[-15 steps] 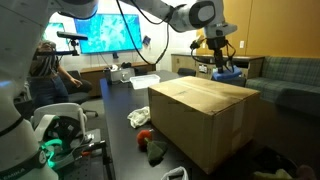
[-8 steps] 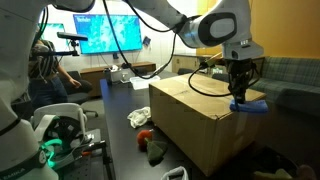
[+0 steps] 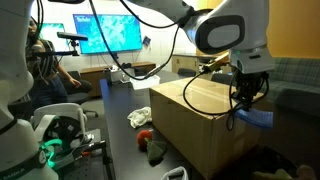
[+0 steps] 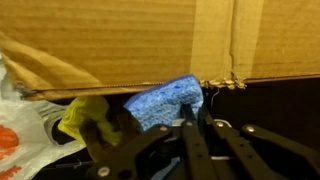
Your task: Put all the objects from the box on the table, and then put all the objects that were on the table on the box
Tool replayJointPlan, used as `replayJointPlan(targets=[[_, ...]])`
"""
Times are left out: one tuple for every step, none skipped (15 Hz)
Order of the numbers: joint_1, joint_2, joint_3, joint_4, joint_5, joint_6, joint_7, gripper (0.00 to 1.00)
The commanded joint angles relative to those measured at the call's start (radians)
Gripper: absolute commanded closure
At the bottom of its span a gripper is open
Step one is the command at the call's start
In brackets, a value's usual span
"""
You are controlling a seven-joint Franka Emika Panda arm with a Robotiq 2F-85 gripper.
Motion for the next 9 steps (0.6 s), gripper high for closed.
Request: replayJointPlan(targets=[[-0.076, -0.014, 0.057, -0.065, 0.156, 0.035, -0.132, 0.91], [-0.085, -0.008, 0.058, -0.065, 0.184, 0.025, -0.152, 0.87], [-0.095, -0.006, 0.059, -0.07, 0.207, 0.017, -0.177, 0.65], [-0.101, -0.006, 0.057, -0.081, 0.222, 0.009, -0.193, 0.65], [-0.102, -0.003, 0.053, -0.093, 0.233, 0.011, -0.201, 0.58], [-0.102, -0.004, 0.049, -0.109, 0.237, 0.01, -0.206, 0.51], [-0.101, -0.012, 0.044, -0.13, 0.239, 0.013, -0.207, 0.44], [-0.096, -0.02, 0.035, -0.152, 0.229, 0.013, -0.2, 0.35], [-0.091, -0.03, 0.027, -0.176, 0.219, 0.019, -0.193, 0.29]])
